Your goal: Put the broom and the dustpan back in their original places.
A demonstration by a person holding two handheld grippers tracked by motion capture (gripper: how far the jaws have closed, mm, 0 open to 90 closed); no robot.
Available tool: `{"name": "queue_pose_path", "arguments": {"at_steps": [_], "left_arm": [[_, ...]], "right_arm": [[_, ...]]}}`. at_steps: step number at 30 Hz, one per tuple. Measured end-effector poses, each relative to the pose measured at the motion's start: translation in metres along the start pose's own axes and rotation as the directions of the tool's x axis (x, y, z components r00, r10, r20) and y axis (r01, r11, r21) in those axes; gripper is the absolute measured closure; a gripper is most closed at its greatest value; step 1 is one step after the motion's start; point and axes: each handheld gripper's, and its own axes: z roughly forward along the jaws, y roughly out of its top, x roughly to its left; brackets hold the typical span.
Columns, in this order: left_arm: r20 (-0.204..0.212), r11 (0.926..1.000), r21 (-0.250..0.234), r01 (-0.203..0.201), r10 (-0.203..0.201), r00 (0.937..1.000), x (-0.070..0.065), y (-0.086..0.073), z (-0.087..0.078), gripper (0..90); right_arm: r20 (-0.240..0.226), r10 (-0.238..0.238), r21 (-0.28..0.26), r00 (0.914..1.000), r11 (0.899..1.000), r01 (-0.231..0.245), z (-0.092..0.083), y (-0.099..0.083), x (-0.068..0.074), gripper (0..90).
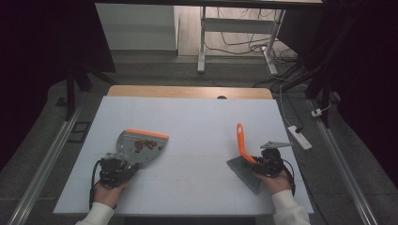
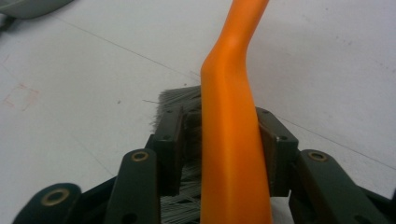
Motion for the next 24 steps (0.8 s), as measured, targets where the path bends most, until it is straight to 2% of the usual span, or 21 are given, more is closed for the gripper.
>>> {"name": "queue_pose_path", "arguments": {"at_steps": [6,9,12,16,20,24], "left_arm": [[0.008,0.9999,0.002,-0.017,0.017,0.9998,-0.001,0.000,0.000,54.8],[-0.024,0.9988,-0.004,-0.048,0.048,0.9986,-0.003,0.000,-0.003,43.5],[-0.032,0.9970,-0.018,-0.075,0.074,0.9967,-0.005,-0.001,-0.009,35.8],[-0.031,0.9934,-0.030,-0.111,0.110,0.9934,-0.005,0.000,-0.014,34.1],[-0.009,0.9907,-0.046,-0.128,0.127,0.9918,-0.005,-0.001,-0.018,33.7],[0.015,0.9837,-0.047,-0.174,0.175,0.9845,-0.008,0.000,-0.021,33.9]], "right_arm": [[0.023,0.026,0.030,0.9994,0.999,-0.027,0.004,0.000,-0.007,50.2],[0.040,0.039,0.045,0.9984,0.998,-0.041,0.006,0.000,-0.009,47.0],[0.088,0.028,0.038,0.9957,0.999,-0.031,0.004,0.000,-0.008,44.0],[0.101,0.028,0.017,0.9945,0.999,-0.030,0.002,0.001,-0.007,43.7],[0.105,0.011,0.002,0.9944,1.000,-0.011,0.000,0.001,-0.005,43.7],[0.105,-0.010,-0.013,0.9944,1.000,0.011,-0.003,0.001,-0.002,43.9]]}}
